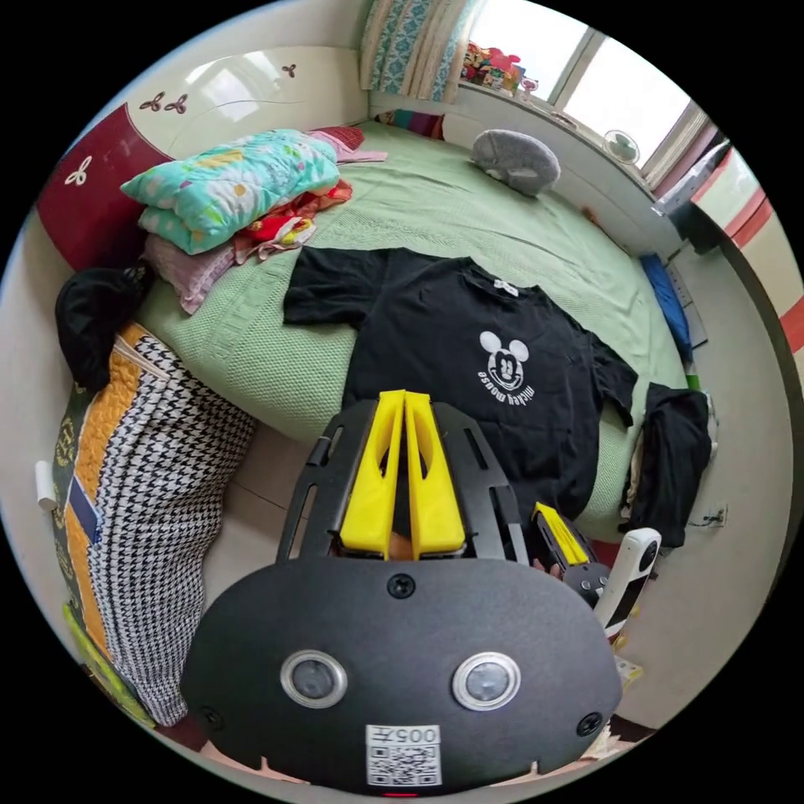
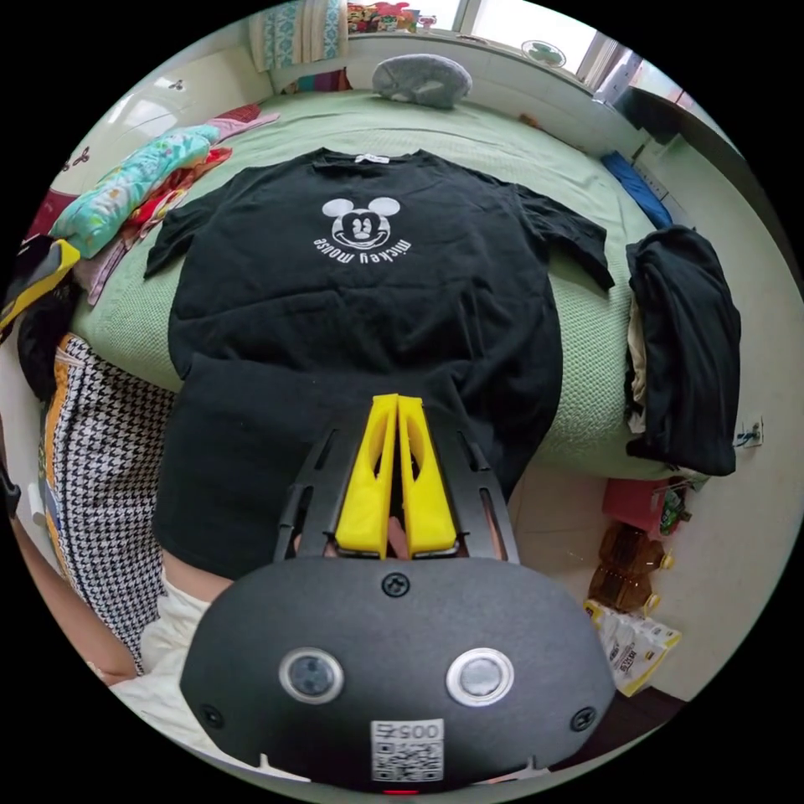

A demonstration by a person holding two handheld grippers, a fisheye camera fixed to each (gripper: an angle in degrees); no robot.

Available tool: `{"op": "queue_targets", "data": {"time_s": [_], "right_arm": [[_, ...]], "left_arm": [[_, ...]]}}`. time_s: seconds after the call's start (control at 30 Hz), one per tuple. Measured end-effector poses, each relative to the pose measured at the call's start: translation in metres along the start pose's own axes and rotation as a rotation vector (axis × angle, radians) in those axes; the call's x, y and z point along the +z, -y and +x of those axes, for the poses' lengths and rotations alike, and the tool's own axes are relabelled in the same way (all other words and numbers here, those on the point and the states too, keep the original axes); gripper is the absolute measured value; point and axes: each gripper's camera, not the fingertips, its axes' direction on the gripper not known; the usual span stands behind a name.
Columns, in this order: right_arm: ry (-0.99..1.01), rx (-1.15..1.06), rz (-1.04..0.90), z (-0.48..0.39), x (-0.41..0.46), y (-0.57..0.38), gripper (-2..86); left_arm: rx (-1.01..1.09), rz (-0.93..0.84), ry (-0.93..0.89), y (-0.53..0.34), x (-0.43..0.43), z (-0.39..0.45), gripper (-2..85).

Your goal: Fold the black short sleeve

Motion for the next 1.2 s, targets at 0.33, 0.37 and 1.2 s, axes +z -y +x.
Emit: {"op": "queue_targets", "data": {"time_s": [0.33,0.37,1.2], "right_arm": [[0.075,0.021,-0.055,0.002,-0.007,0.040,-1.2],[0.070,0.019,-0.047,0.000,-0.010,0.045,-1.2],[0.127,-0.380,0.138,-0.112,-0.121,0.132,-1.2]], "left_arm": [[-0.023,0.018,0.073,0.046,-0.034,0.003,-0.2],[-0.019,0.018,0.092,0.050,-0.037,0.005,-0.2],[-0.114,0.008,0.140,0.102,-0.068,-0.030,-0.2]]}}
